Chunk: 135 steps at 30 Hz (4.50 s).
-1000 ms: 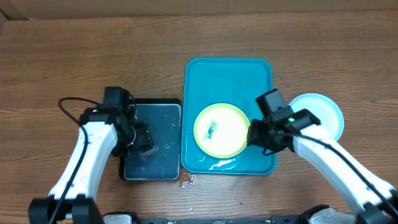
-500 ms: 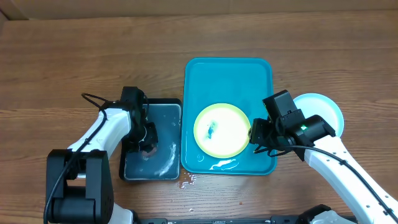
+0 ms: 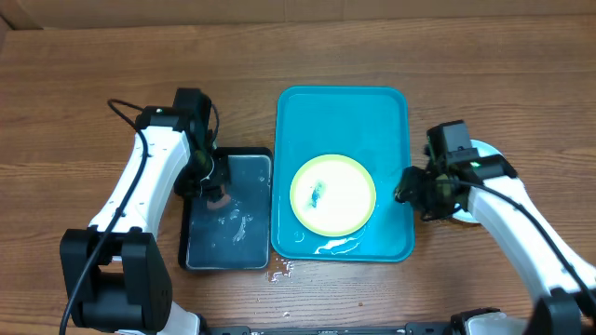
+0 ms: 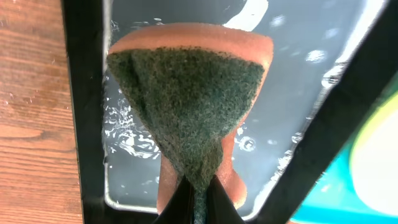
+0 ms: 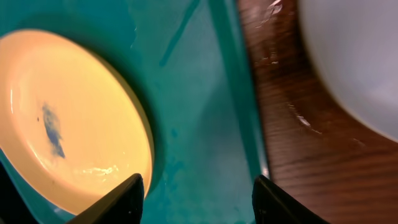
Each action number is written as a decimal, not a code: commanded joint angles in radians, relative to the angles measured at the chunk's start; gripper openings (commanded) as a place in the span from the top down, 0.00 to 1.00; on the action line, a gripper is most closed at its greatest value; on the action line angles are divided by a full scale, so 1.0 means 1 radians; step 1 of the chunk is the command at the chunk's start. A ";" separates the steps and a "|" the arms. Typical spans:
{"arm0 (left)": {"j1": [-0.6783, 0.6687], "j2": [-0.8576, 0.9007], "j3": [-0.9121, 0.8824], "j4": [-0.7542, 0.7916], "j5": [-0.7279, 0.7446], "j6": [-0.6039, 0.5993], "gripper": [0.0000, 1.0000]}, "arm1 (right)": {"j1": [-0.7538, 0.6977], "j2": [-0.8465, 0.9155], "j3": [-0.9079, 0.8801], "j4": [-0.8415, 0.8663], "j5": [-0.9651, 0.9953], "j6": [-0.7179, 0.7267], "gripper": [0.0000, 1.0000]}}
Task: Clean dirty plates on tray and stack at the side
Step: 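Grasp the sponge from the black tray with the left gripper, then scrub the yellow plate with the sponge in the left gripper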
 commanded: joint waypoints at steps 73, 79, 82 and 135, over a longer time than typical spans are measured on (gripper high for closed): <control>-0.541 0.426 0.064 0.558 0.572 -0.171 0.96 | 0.167 0.323 0.021 0.113 0.020 0.064 0.96; -0.485 0.412 0.103 0.349 0.196 -0.203 0.96 | 0.167 0.323 0.021 0.108 0.021 0.064 0.96; -0.446 0.404 0.145 0.248 0.070 -0.206 0.96 | 0.167 0.323 0.021 0.108 0.021 0.064 0.96; -0.388 0.171 0.024 0.110 -0.017 -0.179 0.96 | 0.167 0.323 0.021 0.107 0.023 0.064 0.96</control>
